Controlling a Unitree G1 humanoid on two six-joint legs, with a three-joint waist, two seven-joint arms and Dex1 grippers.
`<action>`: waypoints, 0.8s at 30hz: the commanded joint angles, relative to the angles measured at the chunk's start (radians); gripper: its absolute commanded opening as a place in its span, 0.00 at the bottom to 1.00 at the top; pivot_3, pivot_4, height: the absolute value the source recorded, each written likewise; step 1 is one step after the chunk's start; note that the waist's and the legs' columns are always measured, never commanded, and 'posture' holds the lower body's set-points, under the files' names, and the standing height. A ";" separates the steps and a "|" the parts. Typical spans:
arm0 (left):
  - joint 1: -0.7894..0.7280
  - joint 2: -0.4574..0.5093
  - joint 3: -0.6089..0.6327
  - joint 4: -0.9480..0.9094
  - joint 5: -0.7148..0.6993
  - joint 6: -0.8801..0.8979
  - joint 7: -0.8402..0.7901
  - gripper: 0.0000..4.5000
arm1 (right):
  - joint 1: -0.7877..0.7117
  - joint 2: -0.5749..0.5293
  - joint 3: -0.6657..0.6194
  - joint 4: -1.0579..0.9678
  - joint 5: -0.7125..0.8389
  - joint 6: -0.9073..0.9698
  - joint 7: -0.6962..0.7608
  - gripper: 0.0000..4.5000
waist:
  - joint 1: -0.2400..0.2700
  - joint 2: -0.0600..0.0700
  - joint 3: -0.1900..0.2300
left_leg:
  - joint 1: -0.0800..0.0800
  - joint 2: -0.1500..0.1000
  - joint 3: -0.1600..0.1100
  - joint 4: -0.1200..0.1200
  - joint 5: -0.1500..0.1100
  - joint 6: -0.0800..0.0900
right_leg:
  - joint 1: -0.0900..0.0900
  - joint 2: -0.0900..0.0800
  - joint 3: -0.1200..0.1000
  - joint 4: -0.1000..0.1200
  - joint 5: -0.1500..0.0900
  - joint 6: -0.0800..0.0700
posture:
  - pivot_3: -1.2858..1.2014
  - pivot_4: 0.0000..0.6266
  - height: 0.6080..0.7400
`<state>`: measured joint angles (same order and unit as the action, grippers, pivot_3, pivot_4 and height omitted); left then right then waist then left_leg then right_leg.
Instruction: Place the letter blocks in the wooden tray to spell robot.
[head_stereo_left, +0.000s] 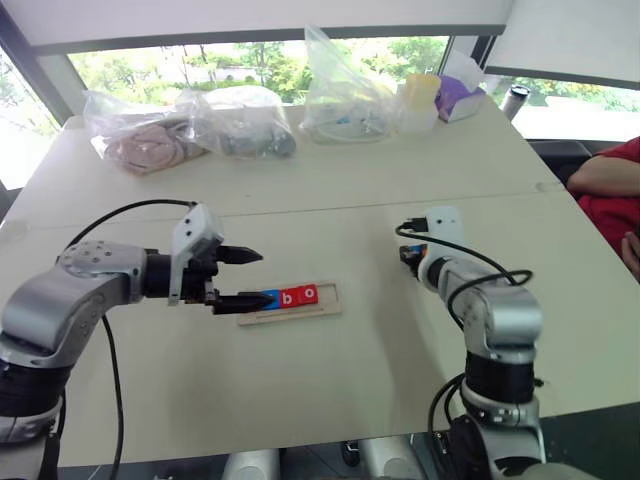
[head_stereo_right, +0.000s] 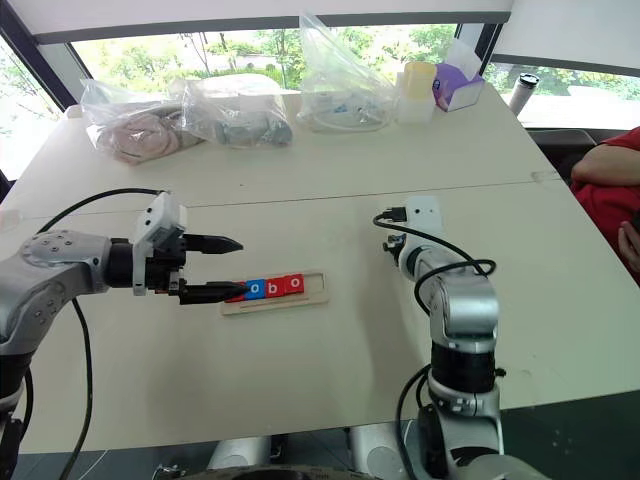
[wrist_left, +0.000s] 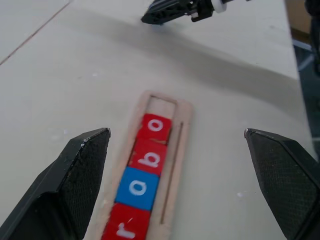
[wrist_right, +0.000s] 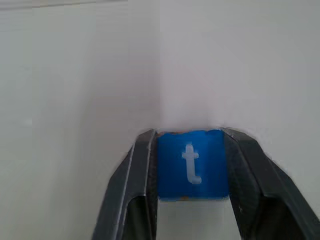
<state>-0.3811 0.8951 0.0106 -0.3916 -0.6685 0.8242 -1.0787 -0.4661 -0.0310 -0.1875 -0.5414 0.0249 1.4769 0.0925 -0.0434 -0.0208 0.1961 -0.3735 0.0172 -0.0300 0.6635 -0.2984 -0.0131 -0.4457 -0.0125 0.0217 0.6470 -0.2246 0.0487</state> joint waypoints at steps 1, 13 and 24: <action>-0.035 -0.011 -0.041 -0.014 -0.005 -0.025 -0.043 1.00 | 0.062 0.064 -0.023 -0.215 0.002 0.137 -0.030 0.27 | 0.000 0.000 0.000 | 0.000 0.000 0.000 0.000 0.000 0.000 | 0.000 0.000 0.000 0.000 0.000 0.000 | 0.52 0.24 1.00; -0.092 -0.063 -0.190 0.018 0.063 -0.086 -0.125 1.00 | 0.134 0.162 -0.025 -0.180 0.008 0.137 -0.073 0.62 | -0.003 0.000 0.000 | 0.001 0.000 0.001 0.001 0.000 0.000 | 0.001 0.000 0.000 -0.001 -0.004 0.000 | 0.52 0.24 1.00; -0.031 -0.043 -0.177 0.080 0.122 -0.134 -0.128 1.00 | -0.027 -0.215 -0.073 -0.105 0.144 -0.128 0.175 0.99 | -0.004 0.001 0.000 | 0.001 -0.002 0.002 0.001 0.000 0.000 | 0.001 -0.002 0.002 -0.003 -0.004 0.001 | 0.52 0.24 1.00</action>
<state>-0.4137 0.8367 -0.1830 -0.3030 -0.5543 0.7088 -1.1988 -0.4670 -0.2134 -0.2148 -0.6582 0.1068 1.4545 0.1744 -0.0473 -0.0202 0.1960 -0.3728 0.0157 -0.0273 0.6643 -0.2983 -0.0131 -0.4442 -0.0135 0.0232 0.6441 -0.2283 0.0499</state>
